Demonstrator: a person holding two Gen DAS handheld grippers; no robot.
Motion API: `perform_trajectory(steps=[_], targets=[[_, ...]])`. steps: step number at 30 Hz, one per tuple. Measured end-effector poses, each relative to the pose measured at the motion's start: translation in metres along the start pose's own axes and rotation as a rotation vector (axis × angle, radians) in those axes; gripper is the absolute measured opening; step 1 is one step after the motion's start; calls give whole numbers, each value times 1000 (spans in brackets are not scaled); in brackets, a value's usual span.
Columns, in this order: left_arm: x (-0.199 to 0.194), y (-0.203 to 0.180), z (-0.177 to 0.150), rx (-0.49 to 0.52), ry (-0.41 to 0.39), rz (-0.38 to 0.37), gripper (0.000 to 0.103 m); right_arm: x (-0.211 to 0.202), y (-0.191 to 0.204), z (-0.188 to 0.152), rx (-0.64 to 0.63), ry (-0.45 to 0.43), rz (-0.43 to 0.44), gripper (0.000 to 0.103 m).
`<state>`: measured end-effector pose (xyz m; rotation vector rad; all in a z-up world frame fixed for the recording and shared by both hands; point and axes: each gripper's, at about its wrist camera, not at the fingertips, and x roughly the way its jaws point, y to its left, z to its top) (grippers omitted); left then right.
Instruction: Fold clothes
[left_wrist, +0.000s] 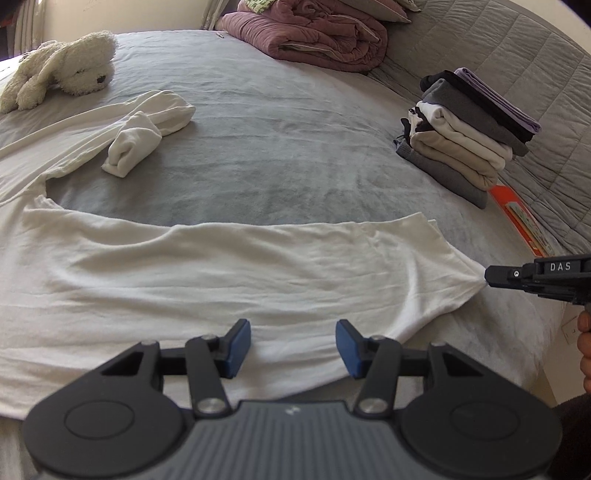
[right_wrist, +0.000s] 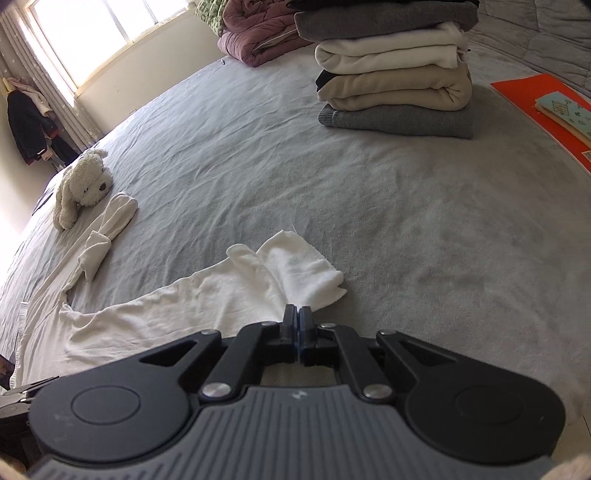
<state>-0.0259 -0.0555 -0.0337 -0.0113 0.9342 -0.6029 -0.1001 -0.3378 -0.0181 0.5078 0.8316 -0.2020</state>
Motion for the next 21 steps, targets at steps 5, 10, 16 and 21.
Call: perform_trajectory(steps=[5, 10, 16, 21], targets=[[0, -7, 10, 31, -21, -5, 52, -3, -22, 2, 59, -20, -7, 18], [10, -24, 42, 52, -47, -64, 52, 3, -39, 5, 100, -47, 19, 37], [46, -72, 79, 191, -22, -107, 52, 15, -29, -3, -20, -63, 4, 37], [84, -119, 102, 371, 12, -145, 52, 22, -25, -9, -72, -80, -10, 37]])
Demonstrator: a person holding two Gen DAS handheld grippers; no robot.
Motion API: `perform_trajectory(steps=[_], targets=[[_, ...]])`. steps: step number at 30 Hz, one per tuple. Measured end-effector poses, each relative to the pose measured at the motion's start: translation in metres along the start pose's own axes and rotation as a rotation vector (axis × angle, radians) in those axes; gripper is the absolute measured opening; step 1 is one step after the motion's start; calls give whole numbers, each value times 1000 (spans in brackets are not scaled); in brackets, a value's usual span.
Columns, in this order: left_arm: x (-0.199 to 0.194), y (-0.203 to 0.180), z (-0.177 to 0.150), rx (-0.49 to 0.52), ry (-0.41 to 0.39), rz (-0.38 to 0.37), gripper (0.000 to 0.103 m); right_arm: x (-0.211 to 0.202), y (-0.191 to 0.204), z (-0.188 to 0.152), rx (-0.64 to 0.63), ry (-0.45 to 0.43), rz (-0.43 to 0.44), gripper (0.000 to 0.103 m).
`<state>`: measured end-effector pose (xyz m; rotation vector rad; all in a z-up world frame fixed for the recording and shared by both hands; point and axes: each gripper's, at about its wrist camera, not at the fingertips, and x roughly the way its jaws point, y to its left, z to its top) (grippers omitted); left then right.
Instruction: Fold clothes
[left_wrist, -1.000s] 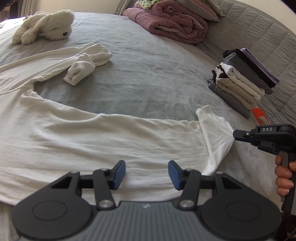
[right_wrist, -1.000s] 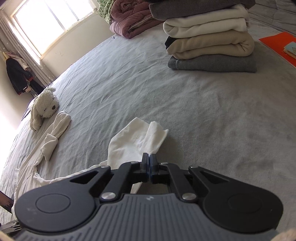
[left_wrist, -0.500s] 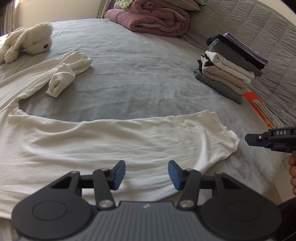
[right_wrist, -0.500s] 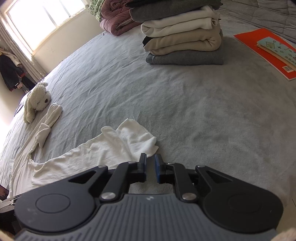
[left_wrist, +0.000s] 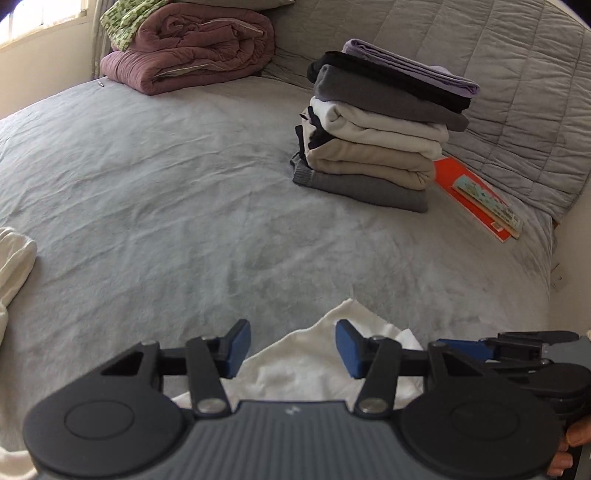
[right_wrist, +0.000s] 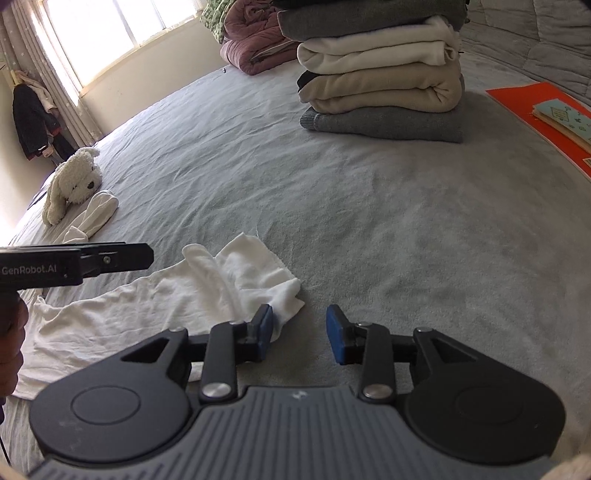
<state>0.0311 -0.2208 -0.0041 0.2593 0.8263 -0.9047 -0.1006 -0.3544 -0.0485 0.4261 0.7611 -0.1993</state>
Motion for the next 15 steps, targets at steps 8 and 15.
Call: perform_trajectory(steps=[8, 15], targets=[[48, -19, 15, 116, 109, -67, 24, -2, -9, 4, 48, -25, 50, 37], [52, -25, 16, 70, 65, -56, 1, 9, -1, -2, -43, -31, 91, 2]])
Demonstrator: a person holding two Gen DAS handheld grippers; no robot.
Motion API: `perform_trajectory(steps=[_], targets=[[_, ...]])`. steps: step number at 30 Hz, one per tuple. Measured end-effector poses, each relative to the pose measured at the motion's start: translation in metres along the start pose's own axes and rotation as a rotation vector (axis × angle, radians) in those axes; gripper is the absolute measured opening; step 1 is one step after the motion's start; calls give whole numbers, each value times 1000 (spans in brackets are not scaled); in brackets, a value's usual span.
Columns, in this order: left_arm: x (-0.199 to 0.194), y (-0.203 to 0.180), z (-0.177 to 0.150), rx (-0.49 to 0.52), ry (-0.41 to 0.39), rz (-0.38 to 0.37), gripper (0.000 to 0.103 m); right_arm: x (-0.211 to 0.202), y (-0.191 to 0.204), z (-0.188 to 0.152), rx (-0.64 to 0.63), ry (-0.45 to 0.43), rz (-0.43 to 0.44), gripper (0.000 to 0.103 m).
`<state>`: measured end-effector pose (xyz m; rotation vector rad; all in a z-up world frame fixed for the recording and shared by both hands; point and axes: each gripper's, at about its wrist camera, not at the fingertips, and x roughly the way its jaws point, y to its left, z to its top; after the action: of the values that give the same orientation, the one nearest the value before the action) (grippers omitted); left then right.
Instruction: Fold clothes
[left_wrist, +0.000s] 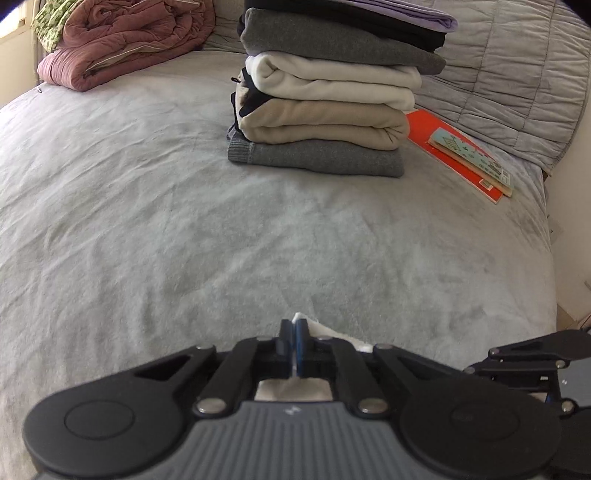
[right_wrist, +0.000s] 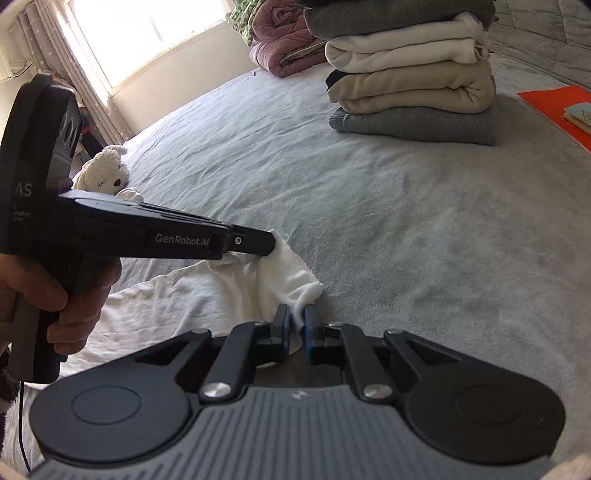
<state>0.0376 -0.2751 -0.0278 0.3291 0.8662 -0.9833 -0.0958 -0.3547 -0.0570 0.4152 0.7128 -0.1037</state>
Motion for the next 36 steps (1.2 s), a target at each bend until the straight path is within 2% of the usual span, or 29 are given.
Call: perform_trajectory(steps=[6, 12, 21, 25, 28, 29, 30, 32, 33, 34, 35, 36], targets=[[-9, -23, 8, -4, -116, -25, 1, -28, 1, -3, -13, -98, -95, 2], [6, -46, 8, -22, -175, -21, 1, -42, -1, -7, -36, -126, -162, 2], [37, -62, -5, -36, -185, -19, 1, -37, -20, -10, -2, -60, -218, 2], [43, -60, -15, -49, -224, -25, 1, -31, -16, -12, -33, -48, -243, 2], [40, -57, -17, -79, -235, -34, 3, -32, -12, -12, -43, -51, -256, 7], [38, -56, -16, -89, -234, -37, 5, -32, -11, -11, -40, -52, -257, 14], [34, -54, -17, -99, -236, -37, 9, -33, -10, -9, -38, -54, -257, 15], [25, -51, -18, -118, -244, -33, 25, -35, -8, -5, -36, -64, -257, 16], [19, -48, -19, -127, -255, -26, 37, -35, -7, -3, -36, -70, -258, 22], [11, -44, -21, -140, -271, -14, 42, -36, -6, 0, -36, -78, -258, 27], [3, -38, -22, -154, -280, -3, 44, -37, -4, 2, -38, -88, -258, 36], [-4, -32, -24, -170, -285, 6, 46, -39, -2, 5, -41, -100, -257, 38]])
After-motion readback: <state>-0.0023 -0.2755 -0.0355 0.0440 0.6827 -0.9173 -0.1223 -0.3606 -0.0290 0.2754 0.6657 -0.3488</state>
